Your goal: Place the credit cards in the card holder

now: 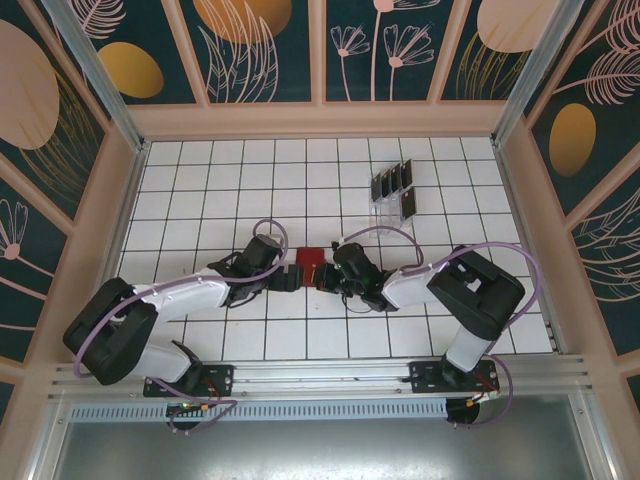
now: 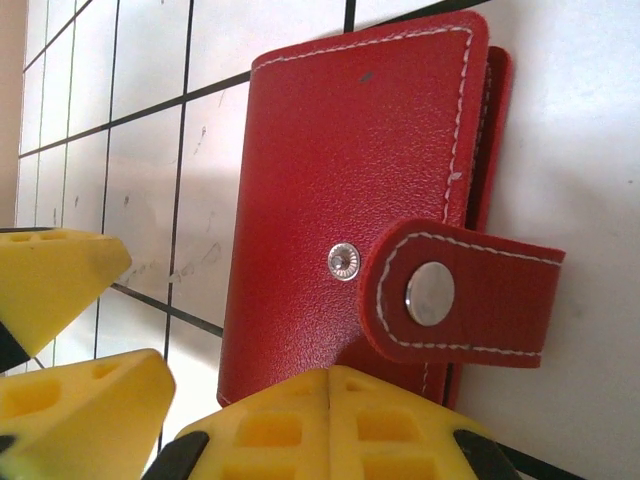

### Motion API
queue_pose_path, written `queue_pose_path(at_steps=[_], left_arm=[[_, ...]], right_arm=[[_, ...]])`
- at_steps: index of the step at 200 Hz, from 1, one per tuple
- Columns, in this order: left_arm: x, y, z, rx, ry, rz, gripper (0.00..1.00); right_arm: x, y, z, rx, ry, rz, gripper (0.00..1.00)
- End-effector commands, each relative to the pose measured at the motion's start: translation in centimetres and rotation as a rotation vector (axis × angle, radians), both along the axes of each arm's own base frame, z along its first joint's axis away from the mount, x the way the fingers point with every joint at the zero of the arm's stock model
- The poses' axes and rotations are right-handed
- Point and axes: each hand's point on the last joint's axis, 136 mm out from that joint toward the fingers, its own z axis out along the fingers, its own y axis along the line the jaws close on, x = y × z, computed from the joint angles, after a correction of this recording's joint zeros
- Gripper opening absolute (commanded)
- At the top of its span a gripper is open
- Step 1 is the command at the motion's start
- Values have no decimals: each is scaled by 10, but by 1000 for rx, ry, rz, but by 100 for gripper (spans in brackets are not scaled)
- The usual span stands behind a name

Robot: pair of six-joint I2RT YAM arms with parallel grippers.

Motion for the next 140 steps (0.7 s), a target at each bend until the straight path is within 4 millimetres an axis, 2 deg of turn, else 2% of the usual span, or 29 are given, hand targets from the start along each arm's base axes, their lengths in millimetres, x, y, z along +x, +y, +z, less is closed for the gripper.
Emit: queue_pose_path(at_steps=[1, 64, 90, 121, 140], left_arm=[[10, -8, 7, 1, -40, -10, 99], [12, -9, -6, 66, -40, -12, 98], [11, 4, -19, 152, -20, 22, 99], [7, 13, -29, 190, 3, 59, 99], [6, 16, -33, 198, 13, 71, 99]], right_arm=[[6, 3, -1, 9, 10, -15, 0], [9, 3, 8, 26, 8, -12, 0], [16, -5, 29, 48, -23, -46, 0], [29, -25, 59, 29, -73, -110, 0], [35, -37, 66, -28, -85, -143, 12]])
